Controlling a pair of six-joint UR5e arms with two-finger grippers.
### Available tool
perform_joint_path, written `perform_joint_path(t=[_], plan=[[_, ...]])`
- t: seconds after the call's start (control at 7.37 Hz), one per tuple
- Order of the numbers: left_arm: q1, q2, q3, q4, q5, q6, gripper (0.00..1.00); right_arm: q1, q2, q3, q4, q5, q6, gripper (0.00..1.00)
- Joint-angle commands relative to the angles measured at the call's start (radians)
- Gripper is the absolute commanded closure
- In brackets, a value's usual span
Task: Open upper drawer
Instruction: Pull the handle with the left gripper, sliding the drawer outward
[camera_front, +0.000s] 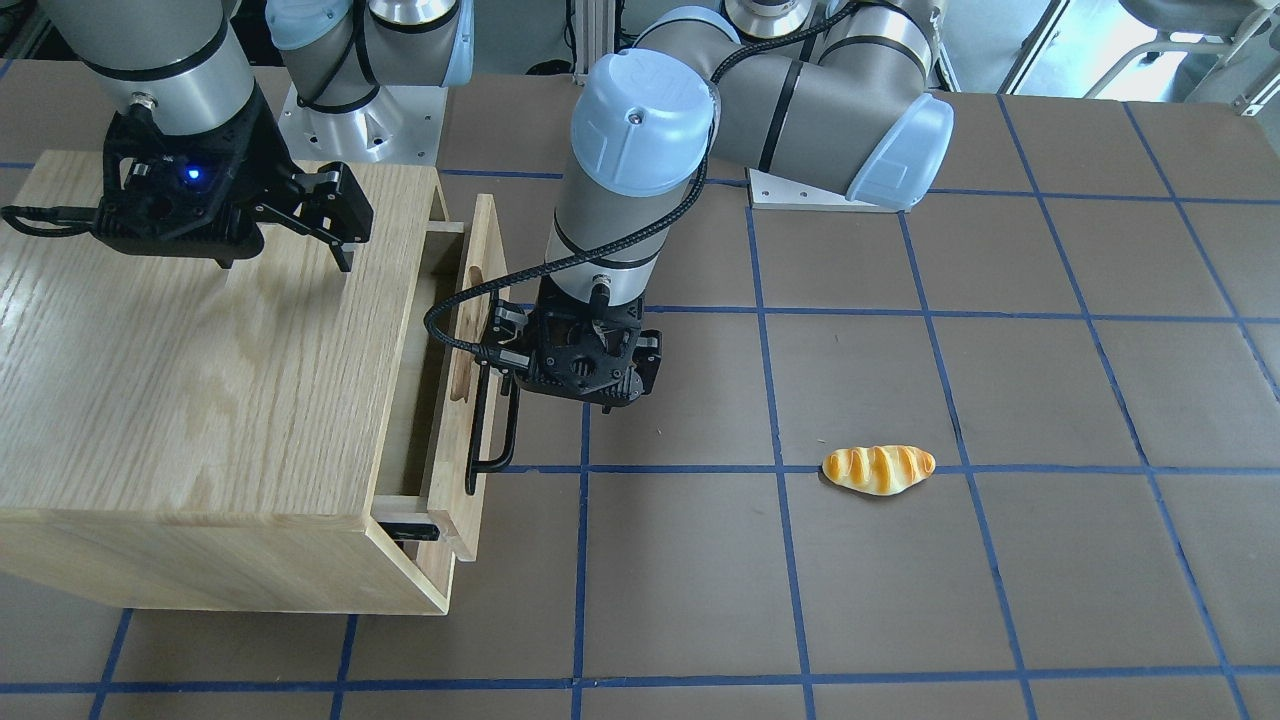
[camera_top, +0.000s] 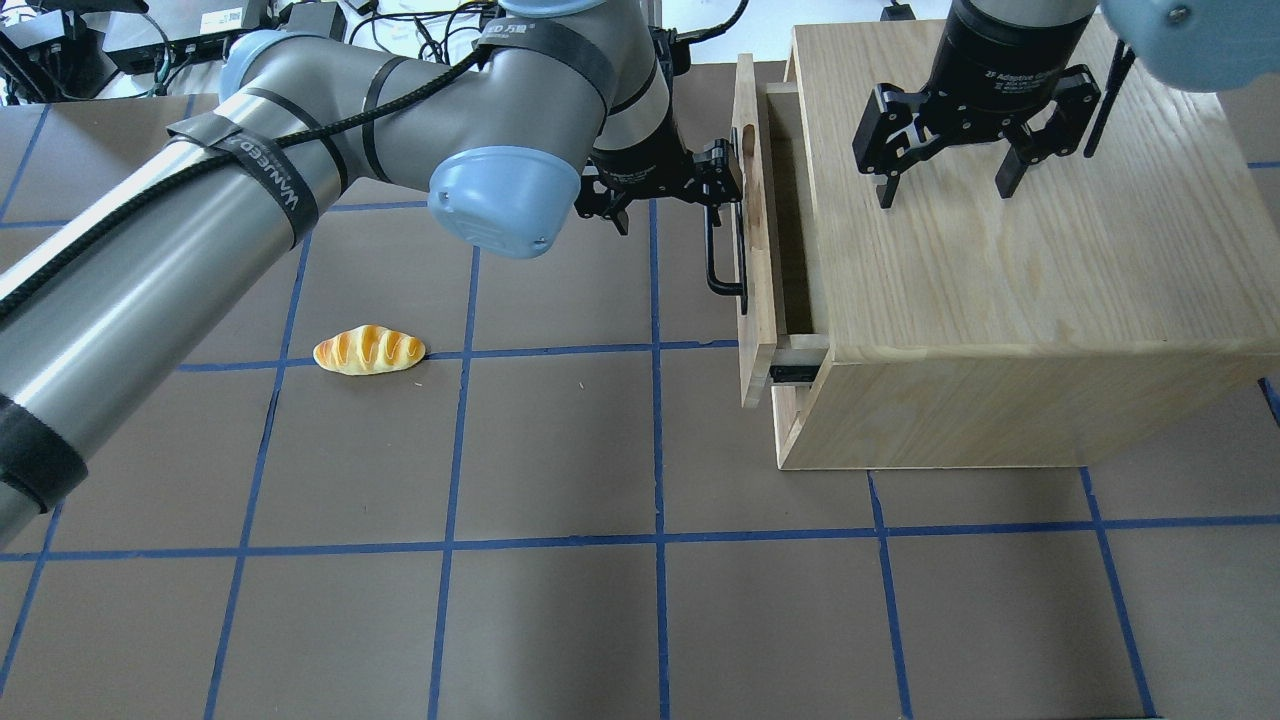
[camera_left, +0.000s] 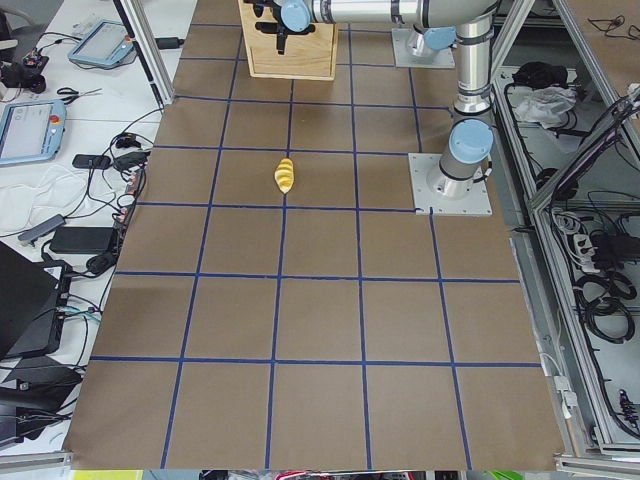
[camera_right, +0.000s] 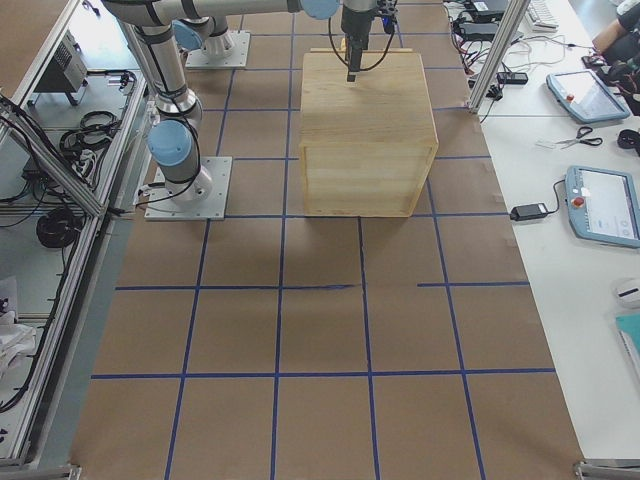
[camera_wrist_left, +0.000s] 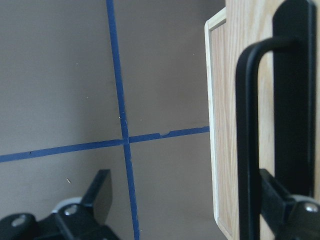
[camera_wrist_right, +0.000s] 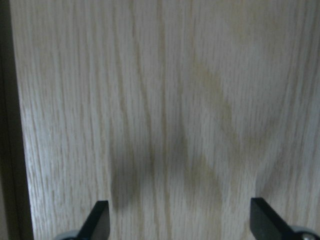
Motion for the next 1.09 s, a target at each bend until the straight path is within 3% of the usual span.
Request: perform_joint_path(t=[0.0, 0.95], plan=[[0.025, 0.004, 0.006, -0.022, -0.002, 0.007, 0.00, 0.000, 0.000, -0.001, 0.000, 0.000, -0.001, 0.00], [0.069, 0.032, 0.007, -0.077, 0.010, 0.095, 0.00, 0.000, 0.000, 0.001, 0.000, 0.000, -0.001, 0.00]])
